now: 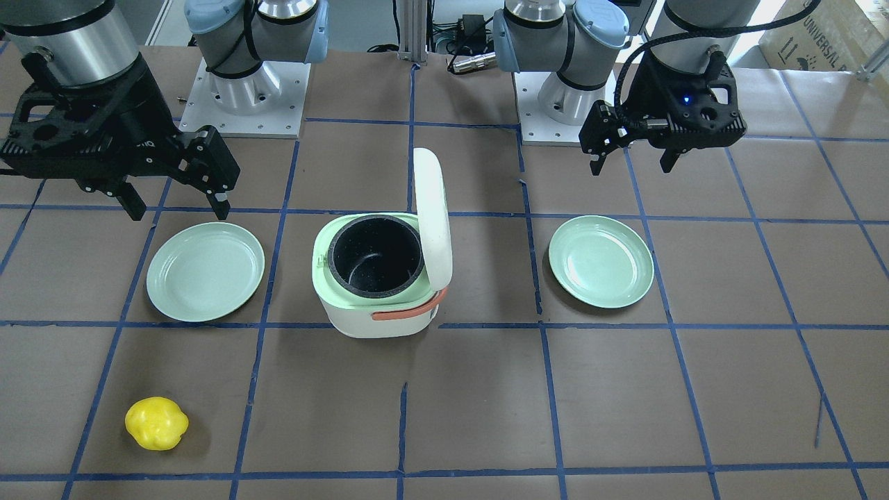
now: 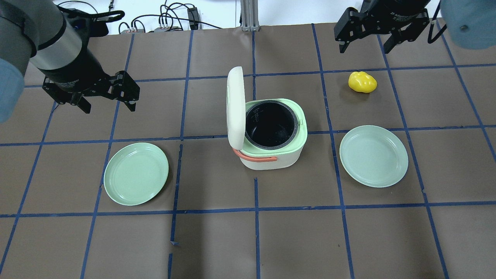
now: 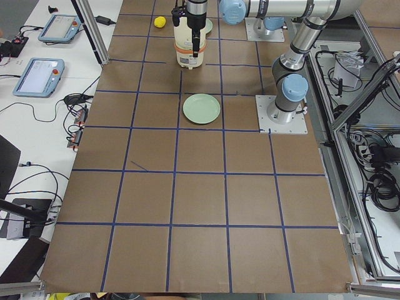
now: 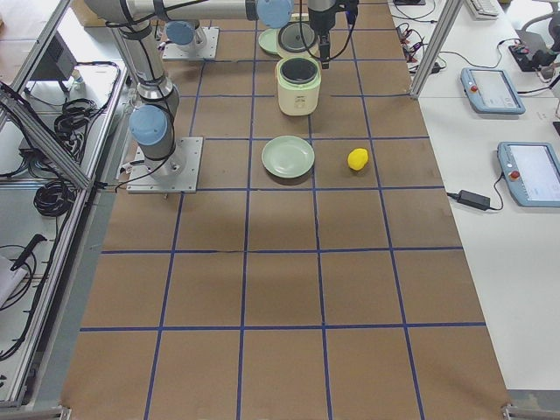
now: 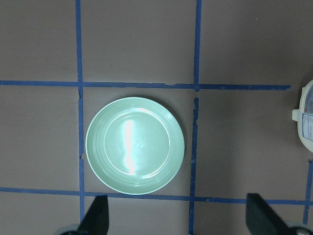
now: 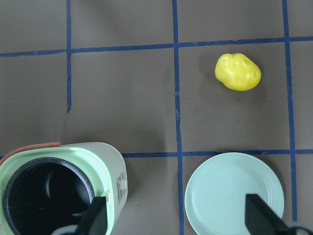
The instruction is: Press rice cooker button
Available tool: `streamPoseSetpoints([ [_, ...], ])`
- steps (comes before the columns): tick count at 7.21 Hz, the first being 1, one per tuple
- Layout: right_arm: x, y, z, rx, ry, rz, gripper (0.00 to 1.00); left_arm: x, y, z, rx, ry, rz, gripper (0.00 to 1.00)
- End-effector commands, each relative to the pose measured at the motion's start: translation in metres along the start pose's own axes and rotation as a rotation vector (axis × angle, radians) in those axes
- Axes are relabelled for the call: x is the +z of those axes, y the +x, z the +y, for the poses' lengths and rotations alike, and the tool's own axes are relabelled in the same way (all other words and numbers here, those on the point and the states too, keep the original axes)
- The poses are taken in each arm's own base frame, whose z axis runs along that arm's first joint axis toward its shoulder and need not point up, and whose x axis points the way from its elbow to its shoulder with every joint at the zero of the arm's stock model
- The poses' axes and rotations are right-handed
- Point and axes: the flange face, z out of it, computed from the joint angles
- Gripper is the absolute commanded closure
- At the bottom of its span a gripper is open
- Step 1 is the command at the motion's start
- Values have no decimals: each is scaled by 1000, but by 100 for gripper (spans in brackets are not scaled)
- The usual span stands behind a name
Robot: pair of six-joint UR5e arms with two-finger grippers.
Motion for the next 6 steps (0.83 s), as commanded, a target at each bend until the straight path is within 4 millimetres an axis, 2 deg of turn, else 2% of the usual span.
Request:
streamPoseSetpoints([
  [1, -1, -10, 3, -22, 9, 2, 0, 0, 0, 0, 1, -1, 0, 0],
  [2, 0, -10, 3, -24, 7, 2, 0, 0, 0, 0, -1, -1, 0, 0],
  [3, -2, -10, 11, -29, -3, -1, 0, 0, 0, 0, -1, 0, 0, 0],
  [4, 9, -7, 25, -25, -20, -1, 0, 0, 0, 0, 1, 0, 0, 0],
  [6, 14, 1, 32, -12, -7, 7, 0, 1, 0, 0, -1, -3, 0, 0],
])
